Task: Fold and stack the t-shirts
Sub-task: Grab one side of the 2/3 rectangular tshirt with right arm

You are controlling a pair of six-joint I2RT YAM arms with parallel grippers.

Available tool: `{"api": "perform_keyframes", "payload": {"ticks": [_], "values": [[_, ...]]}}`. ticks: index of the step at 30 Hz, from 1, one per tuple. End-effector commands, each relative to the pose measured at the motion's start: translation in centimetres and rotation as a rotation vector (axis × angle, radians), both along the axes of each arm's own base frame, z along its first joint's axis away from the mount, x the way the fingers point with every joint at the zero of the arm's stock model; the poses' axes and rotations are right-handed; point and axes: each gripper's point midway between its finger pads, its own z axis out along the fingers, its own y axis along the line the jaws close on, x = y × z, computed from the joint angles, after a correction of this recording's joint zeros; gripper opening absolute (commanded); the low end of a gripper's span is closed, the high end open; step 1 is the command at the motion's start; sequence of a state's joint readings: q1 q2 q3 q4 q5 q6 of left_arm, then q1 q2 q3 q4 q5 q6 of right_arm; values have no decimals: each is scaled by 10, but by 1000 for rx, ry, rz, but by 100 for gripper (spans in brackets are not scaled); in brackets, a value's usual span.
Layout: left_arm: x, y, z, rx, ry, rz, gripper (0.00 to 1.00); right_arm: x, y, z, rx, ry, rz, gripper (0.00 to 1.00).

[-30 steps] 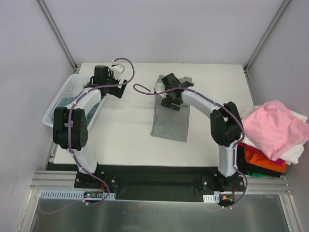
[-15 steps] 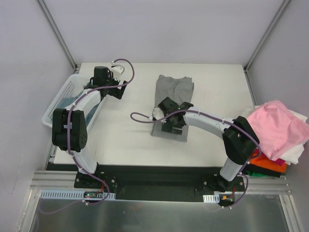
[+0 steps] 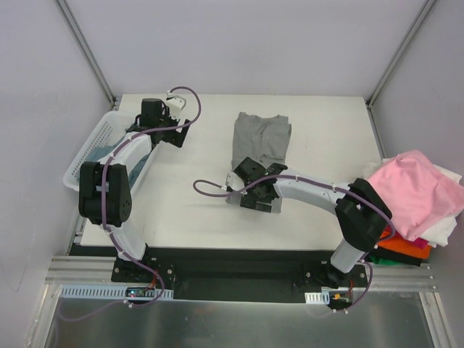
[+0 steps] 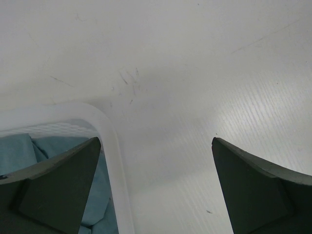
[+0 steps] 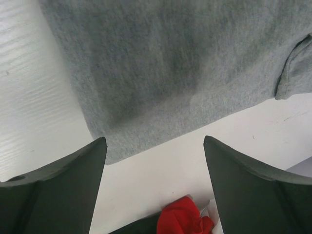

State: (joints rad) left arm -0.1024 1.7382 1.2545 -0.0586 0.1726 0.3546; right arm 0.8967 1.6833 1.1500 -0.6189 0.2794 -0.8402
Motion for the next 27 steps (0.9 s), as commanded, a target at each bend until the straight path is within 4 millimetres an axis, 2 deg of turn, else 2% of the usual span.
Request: {"api": "perform_keyframes", "payload": {"ticks": [1, 6, 12, 17, 27], "values": [[14, 15, 9, 25, -25, 38, 99, -18, 12, 3, 46, 16, 15, 84], [23, 19, 8, 14, -25, 53, 99, -30, 19, -2, 32, 24, 49, 83], [28, 24, 8, 17, -27, 66, 99, -30, 19, -7, 14, 21, 59, 82], [27, 29, 7, 11, -24, 75, 99, -28, 17, -18, -12, 33, 70, 80], [26, 32, 0, 6, -9, 77, 99, -34, 17, -32, -25, 85, 71, 75]]}}
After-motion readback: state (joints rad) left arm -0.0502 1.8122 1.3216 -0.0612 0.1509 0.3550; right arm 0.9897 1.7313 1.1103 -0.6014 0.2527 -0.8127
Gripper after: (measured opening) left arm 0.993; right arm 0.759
